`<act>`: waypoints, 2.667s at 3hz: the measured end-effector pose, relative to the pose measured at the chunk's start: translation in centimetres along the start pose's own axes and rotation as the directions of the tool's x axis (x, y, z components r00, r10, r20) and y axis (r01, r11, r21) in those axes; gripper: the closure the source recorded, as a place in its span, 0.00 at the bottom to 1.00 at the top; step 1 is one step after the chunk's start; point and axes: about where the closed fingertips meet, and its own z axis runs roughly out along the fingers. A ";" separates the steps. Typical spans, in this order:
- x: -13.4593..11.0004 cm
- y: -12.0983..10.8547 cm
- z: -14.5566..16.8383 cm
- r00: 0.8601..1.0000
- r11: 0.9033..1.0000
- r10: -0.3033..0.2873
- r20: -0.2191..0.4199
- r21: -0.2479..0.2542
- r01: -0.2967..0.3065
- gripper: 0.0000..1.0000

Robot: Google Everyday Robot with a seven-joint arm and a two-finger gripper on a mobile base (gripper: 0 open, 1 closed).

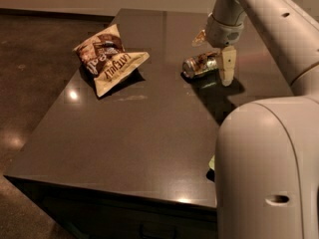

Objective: Place orange can upright

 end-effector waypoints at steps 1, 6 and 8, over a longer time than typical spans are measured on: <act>0.4 -0.3 0.6 1.000 1.000 -0.001 -0.017 -0.006 0.000 0.21; 3.3 0.5 -8.9 0.960 0.937 -0.122 -0.254 0.289 0.196 1.00; 2.3 1.3 -11.8 0.848 0.809 -0.204 -0.490 0.403 0.428 1.00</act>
Offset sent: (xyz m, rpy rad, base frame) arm -0.0127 -0.0137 0.0013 -0.0651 0.0575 0.0054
